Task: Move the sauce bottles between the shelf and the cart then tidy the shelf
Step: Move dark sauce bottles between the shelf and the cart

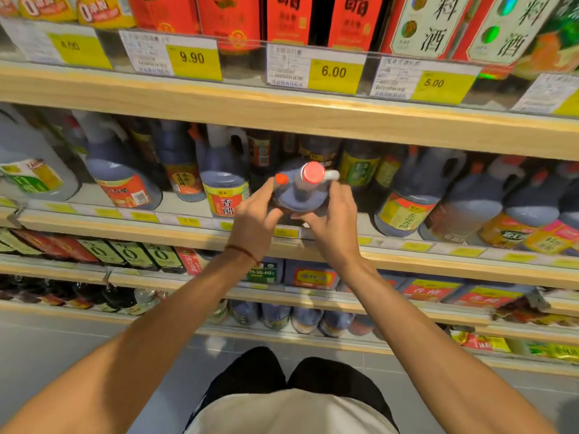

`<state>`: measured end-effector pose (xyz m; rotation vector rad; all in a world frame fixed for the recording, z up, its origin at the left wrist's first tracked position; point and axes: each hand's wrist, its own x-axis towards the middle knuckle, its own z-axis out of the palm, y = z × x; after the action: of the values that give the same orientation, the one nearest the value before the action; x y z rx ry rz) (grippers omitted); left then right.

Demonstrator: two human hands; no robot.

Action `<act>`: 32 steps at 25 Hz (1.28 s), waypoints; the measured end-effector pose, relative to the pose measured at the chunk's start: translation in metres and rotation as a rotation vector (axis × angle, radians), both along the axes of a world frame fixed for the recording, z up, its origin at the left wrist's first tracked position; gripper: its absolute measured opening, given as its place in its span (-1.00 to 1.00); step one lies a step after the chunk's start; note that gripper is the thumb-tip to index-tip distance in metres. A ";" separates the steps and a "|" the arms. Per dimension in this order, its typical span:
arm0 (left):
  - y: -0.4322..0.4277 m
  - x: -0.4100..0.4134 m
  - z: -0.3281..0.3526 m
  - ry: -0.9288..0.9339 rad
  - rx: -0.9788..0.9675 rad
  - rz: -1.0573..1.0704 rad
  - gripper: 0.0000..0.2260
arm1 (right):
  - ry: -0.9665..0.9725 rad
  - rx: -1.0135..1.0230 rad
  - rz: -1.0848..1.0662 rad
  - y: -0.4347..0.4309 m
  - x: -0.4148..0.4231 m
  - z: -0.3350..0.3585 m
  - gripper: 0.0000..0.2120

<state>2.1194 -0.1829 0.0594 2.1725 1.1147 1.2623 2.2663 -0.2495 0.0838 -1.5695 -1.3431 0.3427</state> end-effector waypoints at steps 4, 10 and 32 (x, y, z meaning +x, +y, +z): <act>0.030 0.007 -0.029 0.051 -0.082 0.052 -0.72 | -0.084 -0.066 -0.079 0.034 0.010 -0.015 -0.59; 0.038 0.020 -0.028 -0.048 -0.043 0.218 -0.82 | 0.161 -0.046 0.006 0.071 0.013 -0.029 -0.43; -0.058 -0.041 0.050 0.563 -0.191 0.264 -0.55 | -0.580 -0.277 0.121 -0.020 -0.022 0.031 -0.52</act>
<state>2.0780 -0.2409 0.1090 2.3472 1.7068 0.5957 2.2444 -0.2697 0.1143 -1.9101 -1.9034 0.1508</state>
